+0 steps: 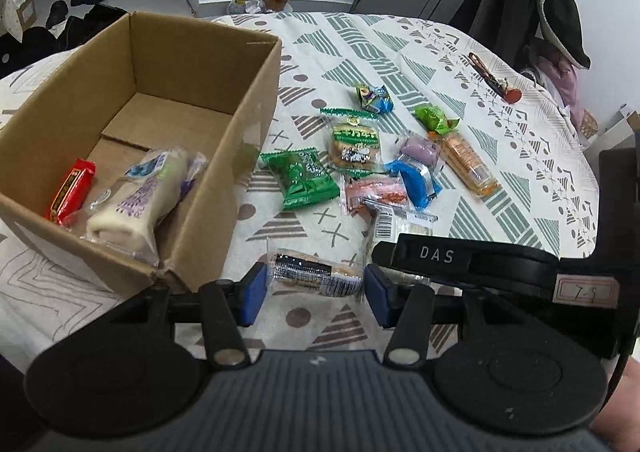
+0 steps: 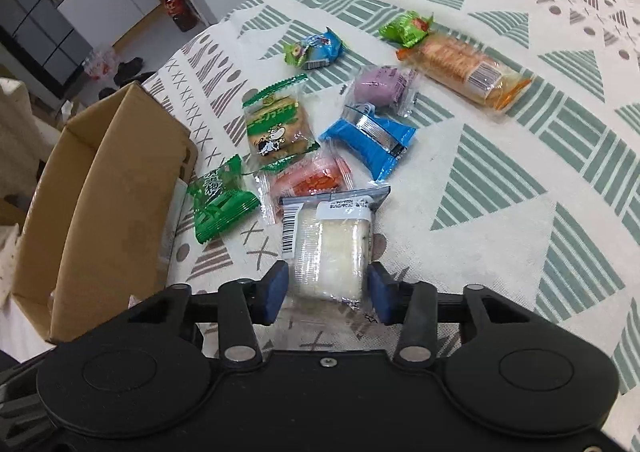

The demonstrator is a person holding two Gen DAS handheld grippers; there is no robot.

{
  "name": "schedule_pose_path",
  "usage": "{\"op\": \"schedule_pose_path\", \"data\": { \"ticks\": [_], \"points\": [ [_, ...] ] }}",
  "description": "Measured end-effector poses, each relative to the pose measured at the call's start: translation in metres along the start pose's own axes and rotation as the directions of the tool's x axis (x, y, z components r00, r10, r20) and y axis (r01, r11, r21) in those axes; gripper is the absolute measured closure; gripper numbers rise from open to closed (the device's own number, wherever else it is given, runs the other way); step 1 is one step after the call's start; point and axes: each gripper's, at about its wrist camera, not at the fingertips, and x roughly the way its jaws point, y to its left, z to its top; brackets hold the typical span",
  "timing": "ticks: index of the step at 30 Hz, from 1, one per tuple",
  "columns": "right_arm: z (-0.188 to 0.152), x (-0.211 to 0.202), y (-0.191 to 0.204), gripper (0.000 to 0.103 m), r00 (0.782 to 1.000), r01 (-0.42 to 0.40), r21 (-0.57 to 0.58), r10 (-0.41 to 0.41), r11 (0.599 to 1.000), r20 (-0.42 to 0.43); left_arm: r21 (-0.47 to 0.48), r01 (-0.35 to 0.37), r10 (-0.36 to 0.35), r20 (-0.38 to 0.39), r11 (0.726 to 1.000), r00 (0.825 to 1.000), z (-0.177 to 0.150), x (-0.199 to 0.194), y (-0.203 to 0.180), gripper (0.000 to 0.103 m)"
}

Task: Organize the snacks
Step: 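Grasp the clear wrapped snack with the left tool while the right tool grasps the white square pack, then carry both held snacks with the left and right tools over the box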

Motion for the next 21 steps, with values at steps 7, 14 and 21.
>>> {"op": "schedule_pose_path", "data": {
  "ticks": [7,14,21],
  "points": [
    [-0.008,-0.013,-0.002,0.067,1.0,-0.015,0.03,0.015,0.999,0.004,0.007,0.013,-0.013,0.006,1.0,1.0,-0.003,-0.011,0.0,0.051],
    [-0.013,-0.035,-0.006,0.068,0.998,-0.051,0.083,0.047,0.995,0.05,0.003,0.028,-0.028,0.05,1.0,0.998,0.003,-0.034,0.002,0.051],
    [-0.019,-0.063,-0.001,0.068,0.986,-0.123,0.097,0.111,0.988,0.125,0.011,0.043,-0.044,0.1,0.999,0.994,0.006,-0.061,0.003,0.051]
  ]
}}
